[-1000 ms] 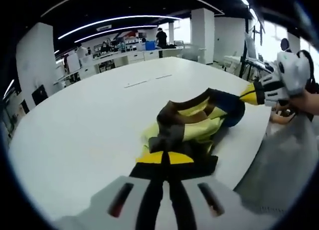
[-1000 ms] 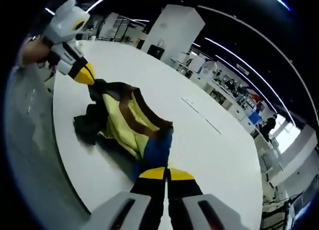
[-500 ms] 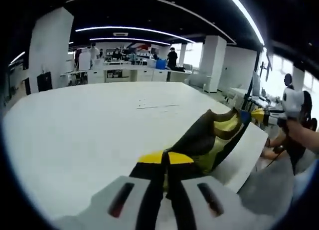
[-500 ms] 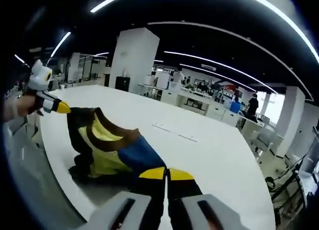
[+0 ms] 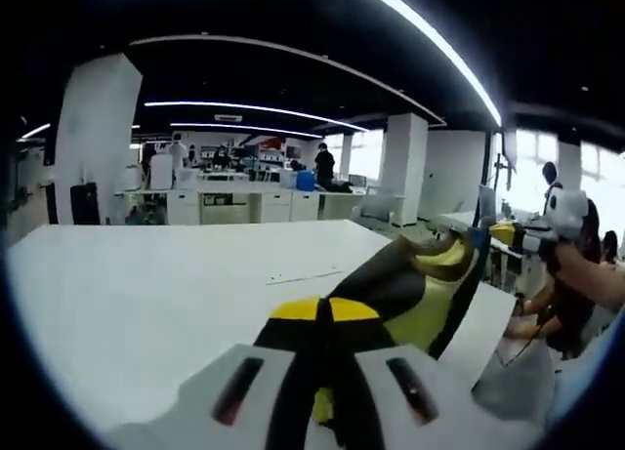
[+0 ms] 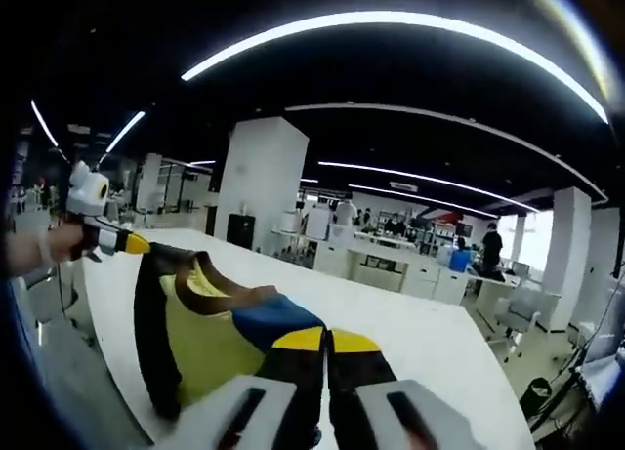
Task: Fold the garment on the visible template until the final outline fits inside the template.
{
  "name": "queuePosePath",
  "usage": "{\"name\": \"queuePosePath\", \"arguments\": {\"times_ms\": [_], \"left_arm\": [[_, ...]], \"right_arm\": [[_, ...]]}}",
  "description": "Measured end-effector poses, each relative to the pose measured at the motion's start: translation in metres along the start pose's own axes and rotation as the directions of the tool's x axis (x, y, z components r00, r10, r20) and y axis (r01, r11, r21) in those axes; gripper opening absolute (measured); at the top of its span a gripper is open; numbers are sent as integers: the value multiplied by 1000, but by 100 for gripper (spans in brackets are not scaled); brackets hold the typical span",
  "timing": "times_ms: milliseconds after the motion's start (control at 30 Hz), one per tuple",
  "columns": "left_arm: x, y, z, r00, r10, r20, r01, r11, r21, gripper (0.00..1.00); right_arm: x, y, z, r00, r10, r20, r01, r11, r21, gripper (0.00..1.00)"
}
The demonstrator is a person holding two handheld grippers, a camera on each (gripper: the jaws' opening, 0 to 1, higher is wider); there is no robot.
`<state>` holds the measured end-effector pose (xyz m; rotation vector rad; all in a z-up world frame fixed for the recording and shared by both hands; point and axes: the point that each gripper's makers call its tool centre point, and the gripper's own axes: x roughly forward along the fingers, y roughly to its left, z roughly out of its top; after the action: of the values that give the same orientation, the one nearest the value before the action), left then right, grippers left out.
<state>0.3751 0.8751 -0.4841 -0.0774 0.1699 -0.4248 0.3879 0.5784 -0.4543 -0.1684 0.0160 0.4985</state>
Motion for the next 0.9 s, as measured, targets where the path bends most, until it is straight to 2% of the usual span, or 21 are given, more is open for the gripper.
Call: {"name": "queuePosePath", "arguments": {"times_ms": [133,167,267,367,467,533,667,733,900], "left_arm": [[-2,0,19,1000,-6,23,5,1000,20,0],[-3,-1,26,999,-14,35,13,999,29,0],[-4,1,43,997,-15,79,11,999,53,0],[-2,6,55,994,-13,110,9,999,44,0],[12,14,44,997,-3,71,-2,998,63,0],[23,20,27,1000,5,8,-5,998,56,0],[52,32,4,1000,13,-8,-12,999,50,0],[65,36,-9,999,16,-40,-15,999,35,0],[102,57,-41,995,41,-88,-40,999,21,0]], "right_arm": [[1,-4,31,997,16,72,-18,1000,17,0],[0,-4,34,997,17,78,-18,1000,16,0],[1,-2,58,989,31,143,-34,999,16,0],[10,-4,65,987,44,156,-47,999,15,0],[28,-8,46,992,56,114,-58,998,14,0],[39,-9,29,994,66,84,-69,997,27,0],[62,-12,-10,996,91,2,-91,992,82,0],[74,-14,-27,994,108,-31,-104,988,116,0],[108,-24,-62,986,133,-97,-122,986,114,0]]}}
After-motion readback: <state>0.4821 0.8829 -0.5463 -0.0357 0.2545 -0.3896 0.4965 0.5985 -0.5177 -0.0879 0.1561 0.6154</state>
